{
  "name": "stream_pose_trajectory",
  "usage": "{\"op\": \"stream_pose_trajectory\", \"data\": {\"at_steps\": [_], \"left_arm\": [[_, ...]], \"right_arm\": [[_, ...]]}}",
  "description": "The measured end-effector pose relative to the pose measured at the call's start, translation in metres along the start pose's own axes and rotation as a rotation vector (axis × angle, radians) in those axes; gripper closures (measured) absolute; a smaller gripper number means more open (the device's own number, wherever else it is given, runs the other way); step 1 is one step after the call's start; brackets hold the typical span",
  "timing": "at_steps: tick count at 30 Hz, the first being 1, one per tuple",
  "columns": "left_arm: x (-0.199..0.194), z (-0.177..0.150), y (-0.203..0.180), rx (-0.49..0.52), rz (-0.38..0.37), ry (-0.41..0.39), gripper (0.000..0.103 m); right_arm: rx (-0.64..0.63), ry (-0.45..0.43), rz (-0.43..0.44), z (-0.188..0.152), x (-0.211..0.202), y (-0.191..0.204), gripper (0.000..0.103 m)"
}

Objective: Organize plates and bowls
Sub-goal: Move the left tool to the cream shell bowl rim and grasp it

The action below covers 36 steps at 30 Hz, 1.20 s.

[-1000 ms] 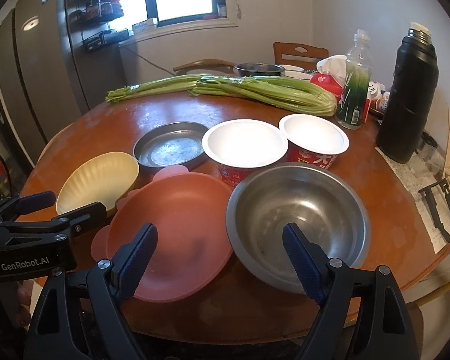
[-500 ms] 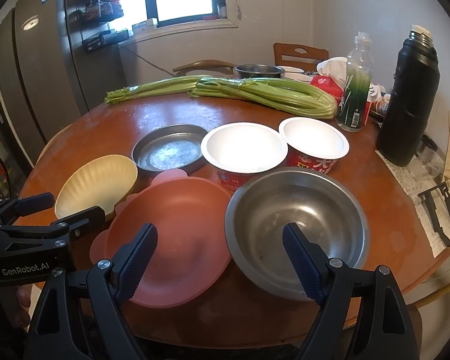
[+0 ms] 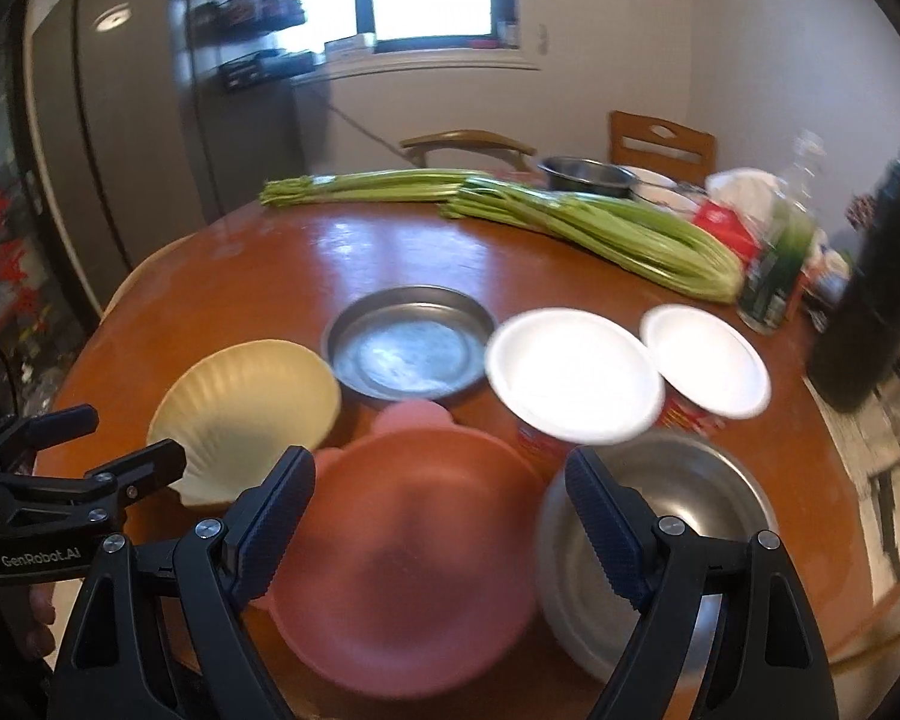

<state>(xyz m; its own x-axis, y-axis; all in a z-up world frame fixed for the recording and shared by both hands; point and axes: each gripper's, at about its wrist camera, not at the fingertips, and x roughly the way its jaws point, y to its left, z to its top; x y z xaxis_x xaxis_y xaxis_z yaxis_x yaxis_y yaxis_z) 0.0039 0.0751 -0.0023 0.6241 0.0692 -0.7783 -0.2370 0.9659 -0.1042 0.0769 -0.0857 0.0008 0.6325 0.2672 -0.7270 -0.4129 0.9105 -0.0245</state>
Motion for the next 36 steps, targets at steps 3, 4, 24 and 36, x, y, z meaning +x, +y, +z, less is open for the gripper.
{"op": "stream_pose_trajectory", "data": {"at_steps": [3, 4, 24, 36], "left_arm": [[0.006, 0.0, 0.02, -0.041, 0.015, 0.022, 0.001], [0.007, 0.0, 0.025, -0.055, 0.019, 0.03, 0.001], [0.055, 0.003, 0.037, -0.081, -0.019, 0.14, 0.003], [0.067, 0.005, 0.037, -0.1, -0.018, 0.15, 0.031]], "right_arm": [[-0.03, 0.02, 0.045, 0.01, 0.012, 0.013, 0.017], [-0.037, 0.035, 0.071, 0.014, 0.018, 0.018, 0.017], [-0.111, 0.216, 0.203, 0.025, 0.099, 0.057, 0.054], [-0.094, 0.225, 0.227, 0.023, 0.107, 0.051, 0.063]]}}
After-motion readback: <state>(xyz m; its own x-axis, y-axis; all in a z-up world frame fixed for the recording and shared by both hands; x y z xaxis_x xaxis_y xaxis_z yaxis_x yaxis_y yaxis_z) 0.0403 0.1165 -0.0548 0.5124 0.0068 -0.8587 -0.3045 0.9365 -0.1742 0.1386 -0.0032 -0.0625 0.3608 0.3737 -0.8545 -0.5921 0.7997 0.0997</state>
